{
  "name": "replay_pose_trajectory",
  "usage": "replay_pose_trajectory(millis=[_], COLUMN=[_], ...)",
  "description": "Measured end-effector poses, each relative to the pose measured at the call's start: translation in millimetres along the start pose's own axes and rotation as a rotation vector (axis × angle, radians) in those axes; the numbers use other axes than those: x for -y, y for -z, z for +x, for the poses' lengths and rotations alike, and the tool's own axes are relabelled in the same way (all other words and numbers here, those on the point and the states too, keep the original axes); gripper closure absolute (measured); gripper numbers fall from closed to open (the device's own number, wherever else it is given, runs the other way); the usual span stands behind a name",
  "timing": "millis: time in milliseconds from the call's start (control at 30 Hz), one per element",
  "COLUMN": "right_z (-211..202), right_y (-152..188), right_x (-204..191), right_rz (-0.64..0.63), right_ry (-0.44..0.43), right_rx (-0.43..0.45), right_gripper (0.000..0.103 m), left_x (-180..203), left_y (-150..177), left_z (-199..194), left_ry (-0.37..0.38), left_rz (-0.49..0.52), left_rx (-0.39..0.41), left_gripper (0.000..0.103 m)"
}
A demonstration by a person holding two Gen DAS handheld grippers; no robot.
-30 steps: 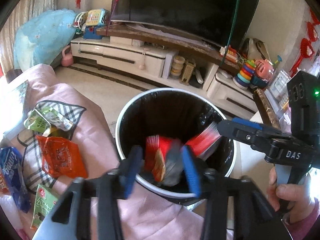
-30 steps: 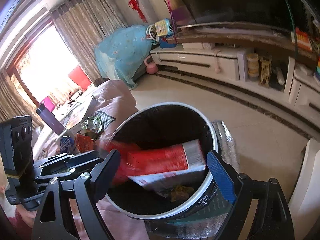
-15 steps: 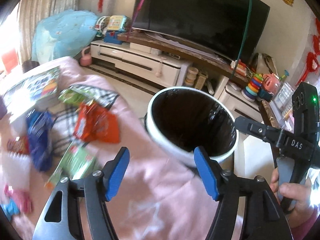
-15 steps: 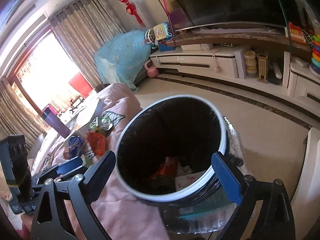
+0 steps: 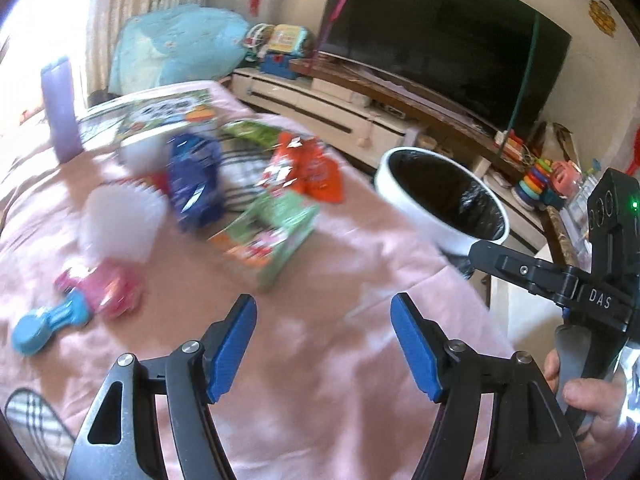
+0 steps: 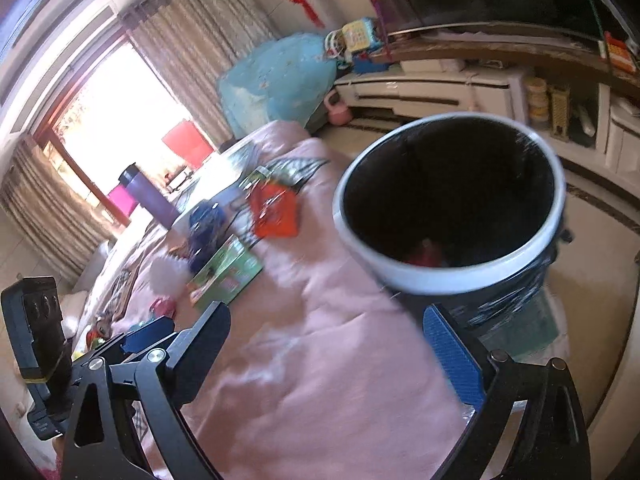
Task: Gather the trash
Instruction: 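Move both tools back to the bed toward the white basket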
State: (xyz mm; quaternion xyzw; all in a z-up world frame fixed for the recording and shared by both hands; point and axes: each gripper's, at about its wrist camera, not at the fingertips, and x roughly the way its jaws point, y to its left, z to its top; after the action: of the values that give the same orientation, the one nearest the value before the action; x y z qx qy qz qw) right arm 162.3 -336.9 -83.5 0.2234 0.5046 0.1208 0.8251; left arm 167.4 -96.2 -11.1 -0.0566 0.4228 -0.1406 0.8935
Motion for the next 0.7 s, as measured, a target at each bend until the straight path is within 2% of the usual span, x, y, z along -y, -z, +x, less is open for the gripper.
replay_pose_trajectory(millis=[333,700], right_z=[36.2,74.7], right_y=[21.7,8.7], right_x=[-55.9,-86.3], right_rz=[-0.058,-0.012], right_ry=[-0.015,-0.058], right_rx=[-0.058,-0.068], right_gripper=[0.005,0.009], left_x=[-60.0,-107.4], left_y=[16.0,-17.9], left_z=[-39.9,-36.0], left_ry=[-0.047,-0.114], left_rz=[-0.098,-0.142], left_rx=[0.022,0.016], left_gripper=[0.034,0.034])
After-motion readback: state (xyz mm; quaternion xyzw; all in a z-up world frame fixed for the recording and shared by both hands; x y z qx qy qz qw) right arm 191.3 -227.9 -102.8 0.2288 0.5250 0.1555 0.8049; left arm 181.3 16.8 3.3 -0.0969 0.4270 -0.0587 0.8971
